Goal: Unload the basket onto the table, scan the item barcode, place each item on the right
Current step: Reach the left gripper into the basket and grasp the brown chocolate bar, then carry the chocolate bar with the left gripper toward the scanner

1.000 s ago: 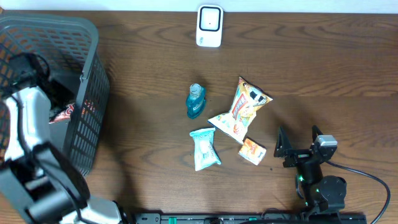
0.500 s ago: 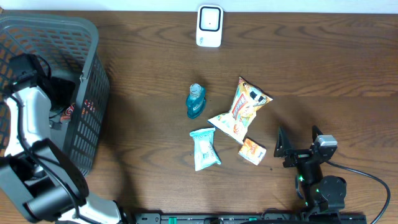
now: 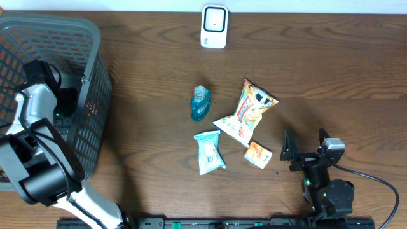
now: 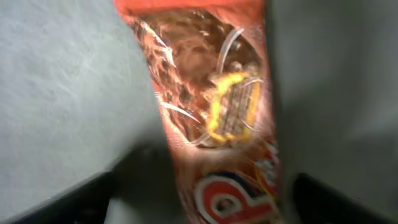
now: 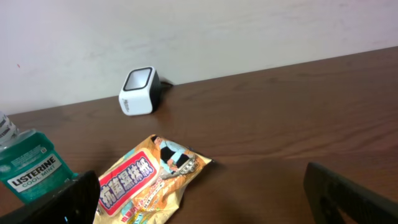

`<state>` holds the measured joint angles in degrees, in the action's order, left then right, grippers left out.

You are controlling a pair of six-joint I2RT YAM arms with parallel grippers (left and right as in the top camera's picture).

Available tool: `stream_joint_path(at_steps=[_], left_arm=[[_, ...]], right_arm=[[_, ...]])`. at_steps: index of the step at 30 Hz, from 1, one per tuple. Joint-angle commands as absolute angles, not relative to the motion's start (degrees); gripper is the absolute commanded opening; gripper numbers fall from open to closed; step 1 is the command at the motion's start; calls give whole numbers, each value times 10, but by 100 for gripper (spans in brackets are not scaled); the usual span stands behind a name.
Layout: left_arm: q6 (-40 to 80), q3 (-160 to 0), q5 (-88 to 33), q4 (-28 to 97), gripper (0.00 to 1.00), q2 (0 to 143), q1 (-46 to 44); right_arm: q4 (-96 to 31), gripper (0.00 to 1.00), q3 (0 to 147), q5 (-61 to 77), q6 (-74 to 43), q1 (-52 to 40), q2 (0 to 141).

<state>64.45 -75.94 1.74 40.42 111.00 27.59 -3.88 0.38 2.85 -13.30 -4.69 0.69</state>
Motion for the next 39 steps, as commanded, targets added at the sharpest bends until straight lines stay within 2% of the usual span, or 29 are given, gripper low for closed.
stream_joint_path(at_steps=[1,3,4,11,24,27,30,32,34,36,39], left_arm=[[584,-752,2,423,40,1166,275],[556,-752,3,450,12,1167,275],[543,-752,3,463,8,1166,276],[491,-761,7,490,7,1082,291],[482,-796,-11,476,7,708,336],[436,-796,-112,476,7,639,313],[361,-796,-299,468,7,589,263],[248,-796,-451,451,7,569,211],[136,-795,-554,456,7,556,148],[40,-789,-590,470,7,549,81],[-52,-769,-582,486,7,553,-16]], right_arm=[[-41,99,3,30,-128,-44,3],[-41,99,3,30,-128,-44,3],[-41,99,3,30,-128,-44,3],[-41,99,3,30,-128,-44,3],[-41,99,3,30,-128,-44,3],[-41,99,3,30,-128,-44,3],[-41,99,3,30,-128,-44,3],[-41,99,3,30,-128,-44,3],[-41,99,3,30,-128,-44,3],[-41,99,3,30,-128,-44,3],[-41,99,3,30,-128,-44,3]])
